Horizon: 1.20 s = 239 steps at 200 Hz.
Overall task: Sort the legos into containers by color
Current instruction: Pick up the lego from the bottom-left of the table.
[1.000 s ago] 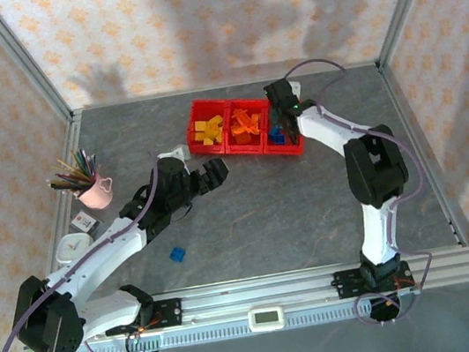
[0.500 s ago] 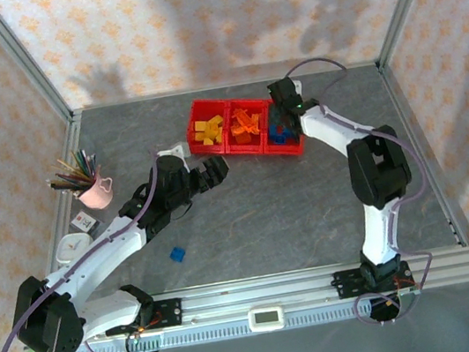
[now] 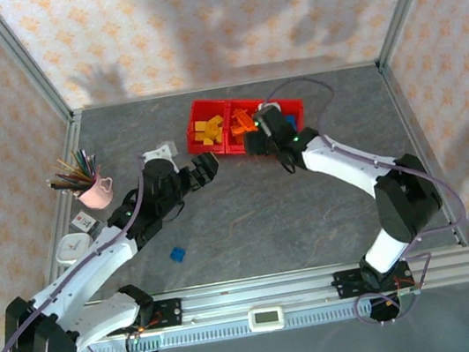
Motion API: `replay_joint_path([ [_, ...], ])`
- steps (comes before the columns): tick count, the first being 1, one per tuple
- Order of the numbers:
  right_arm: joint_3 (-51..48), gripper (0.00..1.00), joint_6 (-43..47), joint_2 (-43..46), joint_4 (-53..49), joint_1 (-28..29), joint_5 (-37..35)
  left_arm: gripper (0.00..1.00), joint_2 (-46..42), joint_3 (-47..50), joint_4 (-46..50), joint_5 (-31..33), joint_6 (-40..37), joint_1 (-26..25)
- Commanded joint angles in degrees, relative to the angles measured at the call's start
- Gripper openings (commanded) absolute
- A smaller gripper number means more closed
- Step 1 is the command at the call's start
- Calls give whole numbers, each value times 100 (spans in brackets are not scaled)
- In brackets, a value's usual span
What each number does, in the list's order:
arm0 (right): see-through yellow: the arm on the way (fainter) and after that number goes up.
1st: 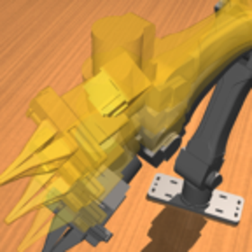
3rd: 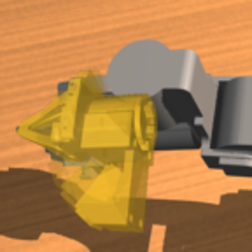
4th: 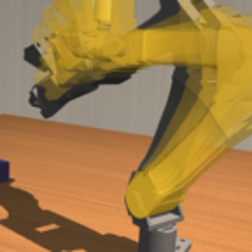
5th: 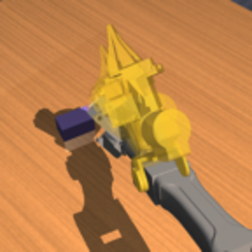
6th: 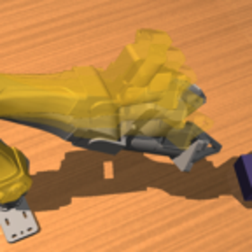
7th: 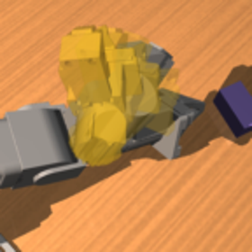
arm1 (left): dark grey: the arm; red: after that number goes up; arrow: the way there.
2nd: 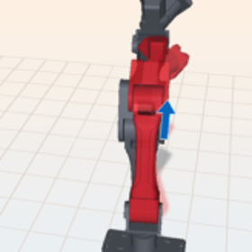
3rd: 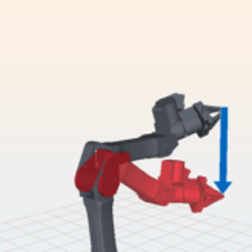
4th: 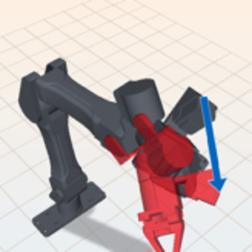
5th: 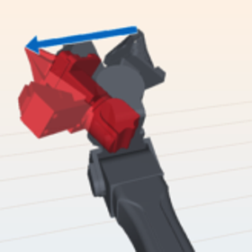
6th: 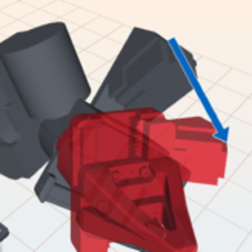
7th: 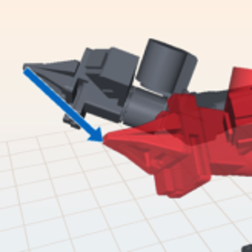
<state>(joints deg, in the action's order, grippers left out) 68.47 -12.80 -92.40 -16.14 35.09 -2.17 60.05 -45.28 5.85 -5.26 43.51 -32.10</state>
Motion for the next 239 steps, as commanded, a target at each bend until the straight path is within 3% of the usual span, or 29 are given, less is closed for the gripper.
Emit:
replay_joint_path([
  [1,-250,81,49,315,142,525,58,99,-355,102,517,383,-73,76],
  [71,-869,89,-75,229,874,2185,226,99,-1512,317,1896,1038,222,282],
  [130,-752,92,131,-670,1658,3239,552,99,-2202,320,2872,1596,576,370],
  [188,-228,91,499,-1684,2050,3847,587,99,-2510,283,3303,1951,865,406],
  [239,413,83,679,-2362,1844,3926,427,99,-2613,248,3501,2054,957,424],
])
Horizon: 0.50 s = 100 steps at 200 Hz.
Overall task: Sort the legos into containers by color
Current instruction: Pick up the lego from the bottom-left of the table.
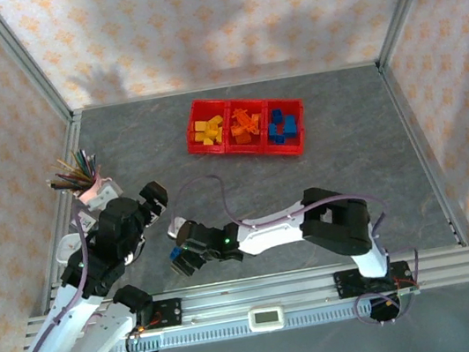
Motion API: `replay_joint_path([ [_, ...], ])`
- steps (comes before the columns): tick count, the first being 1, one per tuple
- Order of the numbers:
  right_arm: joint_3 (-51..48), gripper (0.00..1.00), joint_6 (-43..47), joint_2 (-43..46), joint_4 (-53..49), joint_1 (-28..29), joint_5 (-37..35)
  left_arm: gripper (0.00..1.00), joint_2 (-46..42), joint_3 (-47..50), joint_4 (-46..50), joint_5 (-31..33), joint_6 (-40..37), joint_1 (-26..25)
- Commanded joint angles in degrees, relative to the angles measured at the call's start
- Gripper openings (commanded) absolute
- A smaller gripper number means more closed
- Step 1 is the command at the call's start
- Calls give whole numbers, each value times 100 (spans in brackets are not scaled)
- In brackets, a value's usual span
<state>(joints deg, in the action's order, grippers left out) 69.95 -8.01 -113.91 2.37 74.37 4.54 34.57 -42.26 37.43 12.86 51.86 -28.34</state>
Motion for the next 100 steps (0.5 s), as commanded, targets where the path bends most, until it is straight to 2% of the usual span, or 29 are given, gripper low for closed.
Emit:
replay_joint_path([
  [1,273,83,197,-220,-12,-1,-252,99,-64,-54,343,242,122,52],
  [66,621,67,446,-735,-114,8,-287,99,-55,-23,324,241,132,65],
  [100,735,54,367,-878,-181,10,-451,99,-55,-14,304,242,112,73],
])
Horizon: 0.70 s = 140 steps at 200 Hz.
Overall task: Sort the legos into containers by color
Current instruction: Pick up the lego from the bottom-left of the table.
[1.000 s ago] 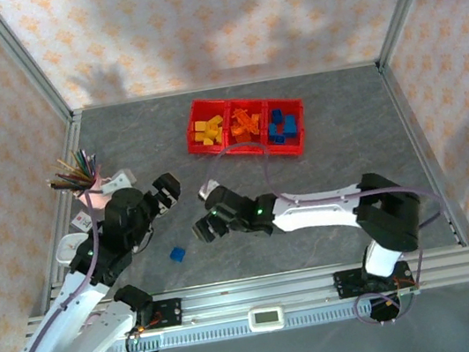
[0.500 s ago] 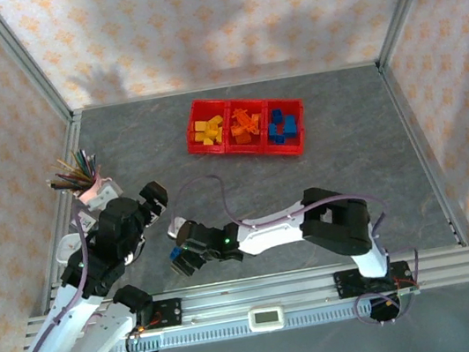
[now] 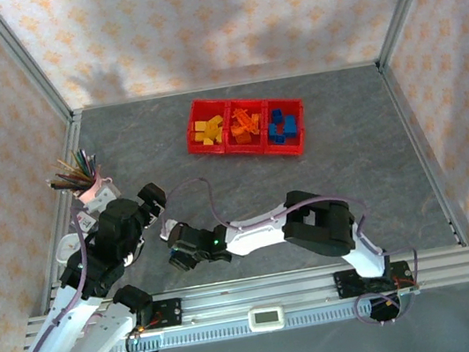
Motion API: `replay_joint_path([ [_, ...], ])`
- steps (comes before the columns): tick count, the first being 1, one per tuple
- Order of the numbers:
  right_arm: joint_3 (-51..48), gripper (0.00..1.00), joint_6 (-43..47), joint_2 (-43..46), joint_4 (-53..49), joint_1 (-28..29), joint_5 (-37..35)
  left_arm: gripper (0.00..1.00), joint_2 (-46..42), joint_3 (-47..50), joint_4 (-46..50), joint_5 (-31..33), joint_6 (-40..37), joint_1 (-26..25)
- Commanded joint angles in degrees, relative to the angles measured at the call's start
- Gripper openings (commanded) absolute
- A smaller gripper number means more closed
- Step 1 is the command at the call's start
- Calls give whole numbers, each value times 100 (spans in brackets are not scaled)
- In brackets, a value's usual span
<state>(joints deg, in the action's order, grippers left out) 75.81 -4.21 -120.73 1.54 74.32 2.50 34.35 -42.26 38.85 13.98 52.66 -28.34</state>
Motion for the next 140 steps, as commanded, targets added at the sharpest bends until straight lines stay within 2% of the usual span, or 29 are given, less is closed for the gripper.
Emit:
replay_joint_path([
  [1,151,54,-16,-205,-100,13,-258,99,-33,-17,160,131,32,69],
  [65,218,28,-172,52,-237,12,-432,99,-60,-6,79,48,-33,91],
  [107,32,23,-587,702,-475,-82,-626,99,-38,-124,10,-97,-180,94],
  [140,-343,22,-1154,1443,-732,-518,-665,99,100,-154,-374,-447,-398,100],
])
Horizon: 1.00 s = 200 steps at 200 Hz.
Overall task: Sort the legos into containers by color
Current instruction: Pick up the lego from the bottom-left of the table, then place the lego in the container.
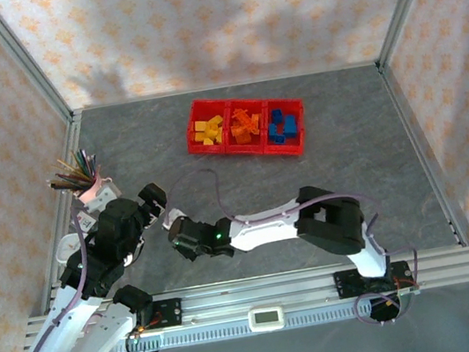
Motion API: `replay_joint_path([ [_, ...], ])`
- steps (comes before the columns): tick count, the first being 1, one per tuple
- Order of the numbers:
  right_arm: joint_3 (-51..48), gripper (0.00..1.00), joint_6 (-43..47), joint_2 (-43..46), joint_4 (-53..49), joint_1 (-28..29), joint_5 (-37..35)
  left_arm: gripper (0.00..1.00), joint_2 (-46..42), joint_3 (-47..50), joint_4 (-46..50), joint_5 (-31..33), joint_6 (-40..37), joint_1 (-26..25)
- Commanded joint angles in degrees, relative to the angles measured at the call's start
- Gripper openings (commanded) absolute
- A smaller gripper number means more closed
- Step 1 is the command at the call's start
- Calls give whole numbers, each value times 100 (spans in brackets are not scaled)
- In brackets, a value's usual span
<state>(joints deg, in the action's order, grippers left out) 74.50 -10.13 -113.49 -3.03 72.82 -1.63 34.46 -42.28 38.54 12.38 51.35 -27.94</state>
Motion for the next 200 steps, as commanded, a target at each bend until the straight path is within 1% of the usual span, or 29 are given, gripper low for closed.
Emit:
replay_joint_path([
  [1,-227,22,-579,743,-285,-388,-251,99,97,-150,-359,-301,-275,61],
  [18,-487,22,-852,1163,-424,-735,-286,99,260,-142,-674,-592,-407,70],
  [36,-637,22,-1045,1539,-745,-1135,-549,99,484,-125,-1071,-910,-522,79],
  [66,-797,23,-1149,1997,-1154,-2083,-736,99,1073,-251,-1598,-1431,-684,97],
  [95,-692,24,-1041,2068,-1400,-3046,-808,99,1728,-400,-2230,-2037,-847,97],
  [126,-435,24,-890,1794,-1364,-3990,-707,99,2493,-594,-2749,-2524,-993,87],
  [140,-245,24,-840,1566,-1375,-4349,-620,99,2826,-688,-2954,-2629,-1057,21],
  [165,86,25,-646,1128,-1232,-4754,-523,99,3362,-941,-3078,-2569,-1265,-243],
  [175,265,26,-591,909,-1235,-4885,-499,99,3532,-1009,-3134,-2496,-1245,-301],
  [200,747,27,-543,398,-1248,-5177,-472,99,3909,-1090,-3408,-2598,-1215,-407],
])
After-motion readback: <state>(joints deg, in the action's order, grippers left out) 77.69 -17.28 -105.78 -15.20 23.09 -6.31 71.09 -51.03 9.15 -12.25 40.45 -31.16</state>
